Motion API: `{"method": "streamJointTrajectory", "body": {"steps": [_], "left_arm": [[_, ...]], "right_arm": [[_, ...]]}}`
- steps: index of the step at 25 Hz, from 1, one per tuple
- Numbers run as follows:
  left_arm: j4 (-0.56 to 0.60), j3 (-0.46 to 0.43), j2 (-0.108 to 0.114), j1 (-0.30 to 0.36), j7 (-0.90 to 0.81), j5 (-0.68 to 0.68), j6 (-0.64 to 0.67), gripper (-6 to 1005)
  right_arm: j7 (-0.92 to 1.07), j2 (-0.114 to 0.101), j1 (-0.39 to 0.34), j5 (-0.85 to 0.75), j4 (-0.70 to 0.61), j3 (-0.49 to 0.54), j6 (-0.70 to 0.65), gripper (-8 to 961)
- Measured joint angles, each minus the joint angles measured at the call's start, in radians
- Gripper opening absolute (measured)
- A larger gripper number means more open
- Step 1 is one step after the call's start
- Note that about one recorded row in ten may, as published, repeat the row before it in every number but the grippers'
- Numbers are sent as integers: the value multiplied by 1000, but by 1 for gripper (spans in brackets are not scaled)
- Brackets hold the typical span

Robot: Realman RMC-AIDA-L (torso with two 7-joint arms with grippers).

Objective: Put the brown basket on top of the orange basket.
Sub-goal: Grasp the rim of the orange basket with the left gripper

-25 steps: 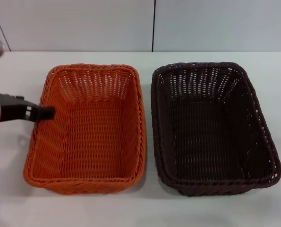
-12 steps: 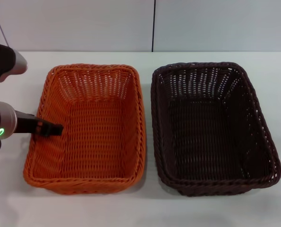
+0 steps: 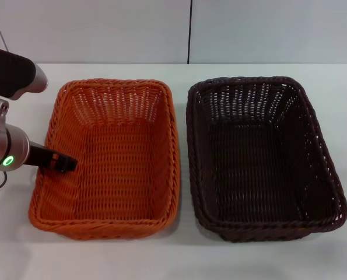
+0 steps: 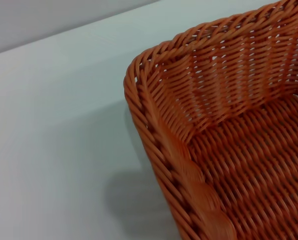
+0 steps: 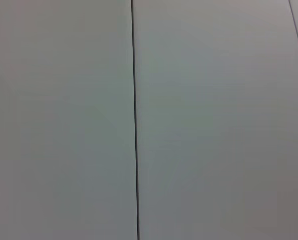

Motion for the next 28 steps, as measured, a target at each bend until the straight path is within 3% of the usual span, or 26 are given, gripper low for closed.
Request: {"method": "streamJointTrajectory", "body": {"steps": [3,13,20,28], "left_arm": [[-10,4,0,-5,10,12,-7,432],[-3,5,0,-24,36,16,-26,298],[-39,6,-1,-16,113,27,-30,297],[-224,-26,3,36,334,62,-46,288]], "right_arm": [[0,0,-1,0,1,0,0,703],[0,0,0,3,4,0,0,703],[0,0,0,3,4,0,0,703],[0,0,-2,2,0,0,0,703]]}}
